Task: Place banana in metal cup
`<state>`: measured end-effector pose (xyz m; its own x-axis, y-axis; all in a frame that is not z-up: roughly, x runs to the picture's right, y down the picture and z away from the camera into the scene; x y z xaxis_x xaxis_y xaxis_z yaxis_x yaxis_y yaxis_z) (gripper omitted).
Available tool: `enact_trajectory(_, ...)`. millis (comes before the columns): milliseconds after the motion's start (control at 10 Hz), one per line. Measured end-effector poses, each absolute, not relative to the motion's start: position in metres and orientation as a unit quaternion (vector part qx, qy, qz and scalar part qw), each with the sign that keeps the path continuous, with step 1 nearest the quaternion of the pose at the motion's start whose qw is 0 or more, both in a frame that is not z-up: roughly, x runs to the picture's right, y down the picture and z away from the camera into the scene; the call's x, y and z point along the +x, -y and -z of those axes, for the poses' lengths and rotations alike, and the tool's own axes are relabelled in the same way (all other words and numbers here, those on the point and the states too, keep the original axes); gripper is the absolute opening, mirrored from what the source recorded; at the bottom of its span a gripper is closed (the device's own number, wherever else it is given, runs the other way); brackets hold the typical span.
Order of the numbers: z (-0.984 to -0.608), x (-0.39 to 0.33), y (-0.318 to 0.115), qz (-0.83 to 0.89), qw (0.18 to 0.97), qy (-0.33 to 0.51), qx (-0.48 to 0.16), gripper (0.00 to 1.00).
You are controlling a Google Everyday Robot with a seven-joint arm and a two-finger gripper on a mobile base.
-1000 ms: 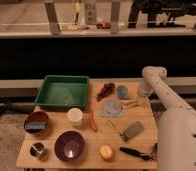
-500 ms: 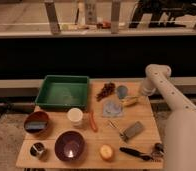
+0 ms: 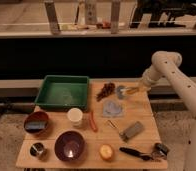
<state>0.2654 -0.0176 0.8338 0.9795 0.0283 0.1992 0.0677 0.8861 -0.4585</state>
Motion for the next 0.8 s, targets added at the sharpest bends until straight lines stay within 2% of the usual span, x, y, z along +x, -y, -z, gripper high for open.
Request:
enact_trajectory(200,-0.818,0.221,0.023,0.054,0.963,0.113,-0.239,0.00)
enact_trajectory(400,-0.817,0.168,0.014,0.110,0.953,0.131,-0.251,0.00)
enact_trajectory(800,-0.816,0.081,-0.029,0.256,0.899,0.191,-0.299,0.00)
